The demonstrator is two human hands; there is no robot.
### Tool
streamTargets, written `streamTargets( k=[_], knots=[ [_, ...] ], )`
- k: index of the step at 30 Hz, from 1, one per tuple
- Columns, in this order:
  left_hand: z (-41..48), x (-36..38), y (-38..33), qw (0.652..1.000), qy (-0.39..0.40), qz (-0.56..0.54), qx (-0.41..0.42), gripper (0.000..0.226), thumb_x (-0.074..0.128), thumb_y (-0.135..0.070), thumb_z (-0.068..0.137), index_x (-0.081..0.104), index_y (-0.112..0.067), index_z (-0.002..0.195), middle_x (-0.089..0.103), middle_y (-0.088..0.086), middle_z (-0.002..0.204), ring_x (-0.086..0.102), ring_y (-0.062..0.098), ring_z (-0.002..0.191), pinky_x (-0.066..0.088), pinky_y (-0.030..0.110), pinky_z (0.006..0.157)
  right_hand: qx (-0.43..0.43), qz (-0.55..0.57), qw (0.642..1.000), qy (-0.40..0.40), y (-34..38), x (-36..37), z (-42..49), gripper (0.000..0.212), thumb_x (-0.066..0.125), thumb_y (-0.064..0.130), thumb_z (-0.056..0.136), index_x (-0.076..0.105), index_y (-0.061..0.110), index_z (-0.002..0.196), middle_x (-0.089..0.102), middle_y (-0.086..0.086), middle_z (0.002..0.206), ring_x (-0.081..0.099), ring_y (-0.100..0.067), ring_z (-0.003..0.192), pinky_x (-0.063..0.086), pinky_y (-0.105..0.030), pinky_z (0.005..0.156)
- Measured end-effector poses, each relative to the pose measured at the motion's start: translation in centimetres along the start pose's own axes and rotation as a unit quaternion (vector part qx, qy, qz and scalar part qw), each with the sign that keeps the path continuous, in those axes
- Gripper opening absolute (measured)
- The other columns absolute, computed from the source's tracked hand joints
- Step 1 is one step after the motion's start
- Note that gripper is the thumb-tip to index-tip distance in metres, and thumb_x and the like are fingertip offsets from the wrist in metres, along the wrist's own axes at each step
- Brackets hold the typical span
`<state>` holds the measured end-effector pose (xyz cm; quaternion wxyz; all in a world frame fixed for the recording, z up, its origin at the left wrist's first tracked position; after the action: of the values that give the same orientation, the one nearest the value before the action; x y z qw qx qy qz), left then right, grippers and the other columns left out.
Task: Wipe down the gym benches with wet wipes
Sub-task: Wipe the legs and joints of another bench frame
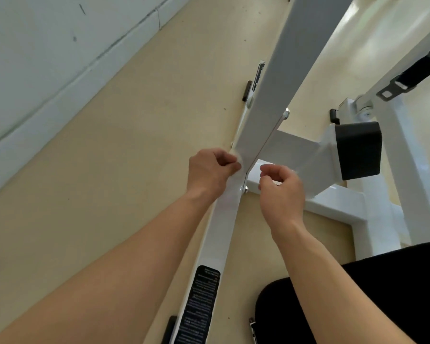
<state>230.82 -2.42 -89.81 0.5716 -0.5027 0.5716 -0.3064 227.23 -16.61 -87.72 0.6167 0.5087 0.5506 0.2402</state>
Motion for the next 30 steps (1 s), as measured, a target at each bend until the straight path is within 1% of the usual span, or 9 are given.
streamTargets(
  k=[3,5,10,12,15,19,22,25,30],
  knots=[
    [-1.7,0.2,-0.7,0.999,0.030,-0.008,0.020,0.008,0.081,-0.021,0.082,0.077,-0.027,0.083,0.071,-0.018,0.076,0.065,-0.009,0.070,0.042,0.002,0.064,-0.013,0.050,0.997,0.052,-0.3,0.8,-0.5,0.027,0.053,0.018,0.097,0.068,0.034,0.113,0.070,0.016,0.109,0.069,-0.014,0.100,0.056,-0.039,0.091],
    [-2.6,0.1,-1.0,0.999,0.032,-0.033,0.020,0.005,0.082,-0.027,0.083,0.078,-0.027,0.084,0.074,-0.016,0.080,0.068,-0.007,0.077,0.045,0.006,0.069,-0.031,0.082,0.993,0.079,-0.3,1.3,-0.8,0.021,0.056,0.025,0.100,0.072,0.033,0.111,0.074,0.015,0.105,0.071,-0.013,0.095,0.058,-0.045,0.090],
    [-2.3,-0.2,-1.6,0.997,-0.033,-0.066,0.011,0.006,0.083,-0.024,0.082,0.077,-0.025,0.082,0.075,-0.012,0.079,0.071,0.003,0.080,0.059,0.036,0.085,-0.055,0.107,0.993,0.023,-0.2,0.8,0.1,0.009,0.076,0.023,0.089,0.072,0.031,0.088,0.075,0.010,0.084,0.071,-0.012,0.079,0.060,-0.042,0.079],
    [-1.9,0.0,-2.9,0.996,-0.054,-0.056,0.045,0.012,0.082,-0.019,0.082,0.074,-0.027,0.080,0.073,-0.015,0.078,0.069,0.000,0.075,0.058,0.028,0.084,-0.078,0.106,0.991,-0.026,0.6,0.4,0.9,0.013,0.076,0.017,0.086,0.071,0.028,0.084,0.073,0.010,0.078,0.071,-0.009,0.075,0.058,-0.032,0.073],
    [-1.0,0.3,-5.7,0.989,-0.083,-0.036,0.119,0.008,0.082,-0.018,0.081,0.076,-0.024,0.082,0.071,-0.016,0.078,0.065,-0.007,0.072,0.047,0.005,0.070,-0.108,0.154,0.978,-0.084,2.5,0.4,1.7,0.009,0.074,0.016,0.088,0.072,0.025,0.085,0.073,0.009,0.077,0.071,-0.004,0.074,0.057,-0.022,0.073],
    [-0.3,0.9,-5.5,0.987,-0.114,-0.010,0.113,0.005,0.081,-0.019,0.081,0.077,-0.019,0.084,0.064,-0.021,0.069,0.059,-0.014,0.064,0.040,0.000,0.065,-0.094,0.136,0.982,-0.092,2.4,1.0,1.9,0.004,0.075,0.023,0.088,0.074,0.025,0.085,0.074,0.010,0.076,0.071,-0.005,0.075,0.059,-0.027,0.075],
    [0.0,1.6,-3.3,0.994,-0.097,0.011,0.050,0.005,0.080,-0.021,0.082,0.078,-0.020,0.087,0.068,-0.016,0.071,0.061,-0.007,0.065,0.046,0.005,0.070,-0.022,0.106,0.991,-0.074,0.9,1.8,2.3,0.009,0.074,0.023,0.086,0.072,0.026,0.078,0.074,0.009,0.072,0.072,-0.009,0.074,0.061,-0.035,0.077],
    [-0.4,1.9,-1.9,0.998,-0.063,-0.008,0.000,0.005,0.080,-0.019,0.082,0.075,-0.021,0.082,0.070,-0.013,0.071,0.068,0.005,0.070,0.054,0.021,0.077,0.066,0.123,0.989,-0.038,-0.4,2.7,2.7,0.010,0.071,0.022,0.083,0.071,0.025,0.073,0.073,0.007,0.069,0.073,-0.018,0.074,0.061,-0.043,0.078],
    [-3.3,2.0,0.0,0.998,0.053,-0.046,-0.007,0.004,0.079,-0.020,0.083,0.079,-0.022,0.086,0.076,-0.005,0.081,0.074,0.014,0.081,0.059,0.036,0.085,0.067,0.223,0.971,0.050,-2.0,1.5,0.1,0.016,0.063,0.013,0.093,0.077,0.020,0.091,0.077,0.002,0.083,0.074,-0.019,0.084,0.062,-0.042,0.084]
  ],
)
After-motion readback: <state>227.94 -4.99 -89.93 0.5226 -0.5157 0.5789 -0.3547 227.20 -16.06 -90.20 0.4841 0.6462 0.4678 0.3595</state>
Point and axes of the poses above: each hand's wrist, its own z-axis towards the middle knuckle, its own x-axis out of the palm, y = z × x, the point moved 2 cm from there along z, towards the middle knuckle
